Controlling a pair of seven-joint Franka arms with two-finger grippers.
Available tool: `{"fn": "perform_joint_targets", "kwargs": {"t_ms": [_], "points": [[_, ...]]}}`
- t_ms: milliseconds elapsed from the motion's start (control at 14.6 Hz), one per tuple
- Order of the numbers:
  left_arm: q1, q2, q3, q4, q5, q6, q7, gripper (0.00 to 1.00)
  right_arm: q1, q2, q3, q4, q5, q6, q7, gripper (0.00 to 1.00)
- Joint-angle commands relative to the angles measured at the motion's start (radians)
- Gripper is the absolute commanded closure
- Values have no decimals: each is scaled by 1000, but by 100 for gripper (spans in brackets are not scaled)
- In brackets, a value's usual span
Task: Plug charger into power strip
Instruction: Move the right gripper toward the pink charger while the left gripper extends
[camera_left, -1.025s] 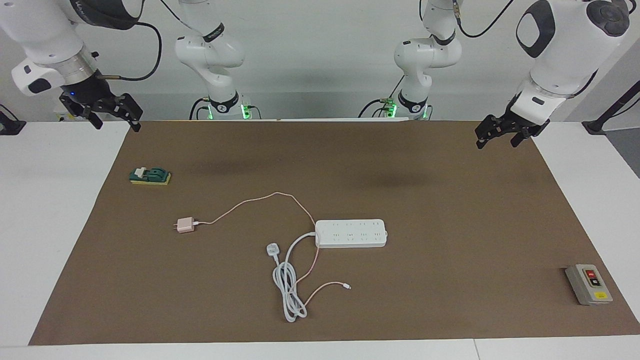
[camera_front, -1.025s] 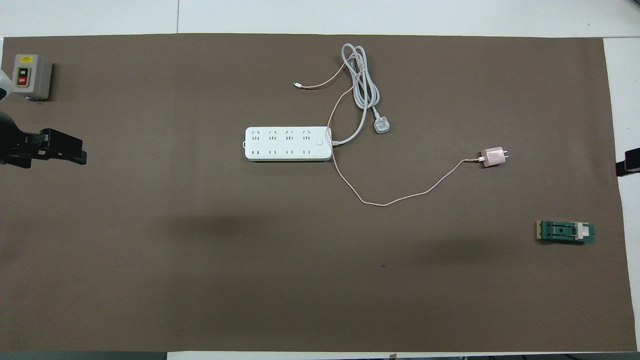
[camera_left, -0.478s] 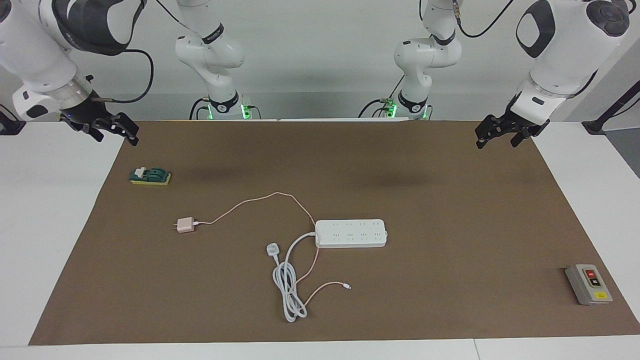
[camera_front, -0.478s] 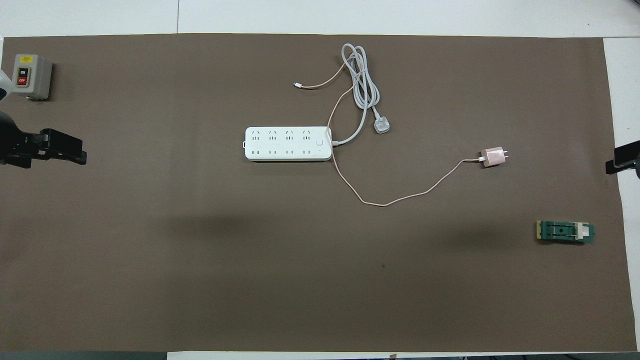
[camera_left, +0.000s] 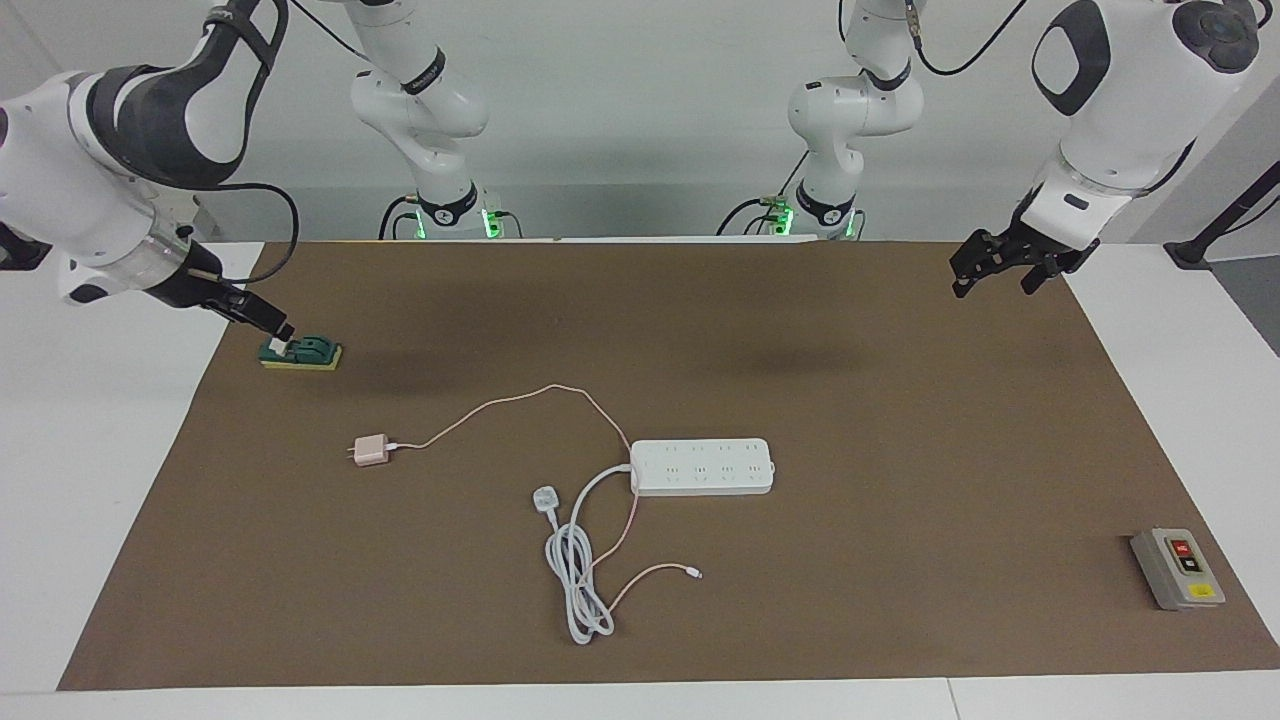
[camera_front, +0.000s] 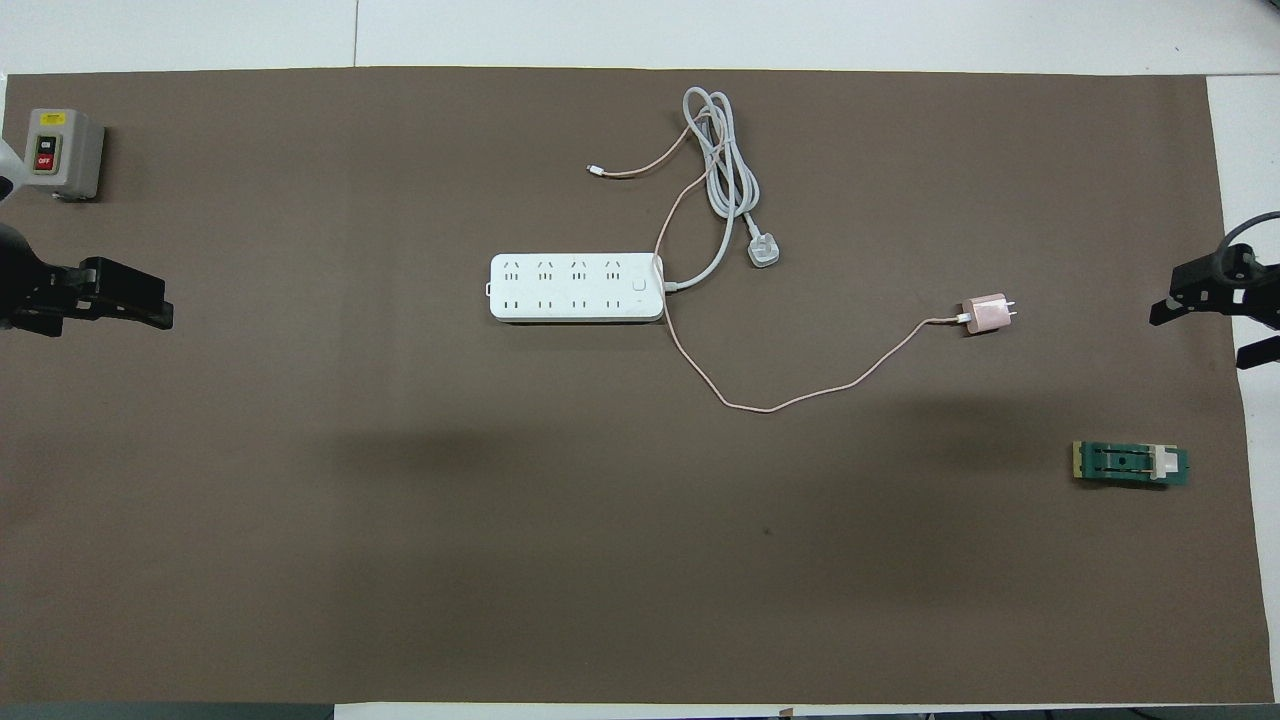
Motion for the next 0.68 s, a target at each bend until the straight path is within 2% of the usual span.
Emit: {"fn": "perform_joint_targets", "kwargs": {"t_ms": [0, 342, 615], "points": [[-11, -6, 7, -13, 16, 51, 0, 0, -19, 44, 4, 2, 79, 22, 86, 0], [-13, -18, 5, -71, 14, 215, 6, 0, -63, 124, 3, 5, 188, 34, 144, 0], [-14, -61, 4, -200, 14, 387, 9, 0, -72, 212, 3, 47, 286, 34, 239, 0]]}}
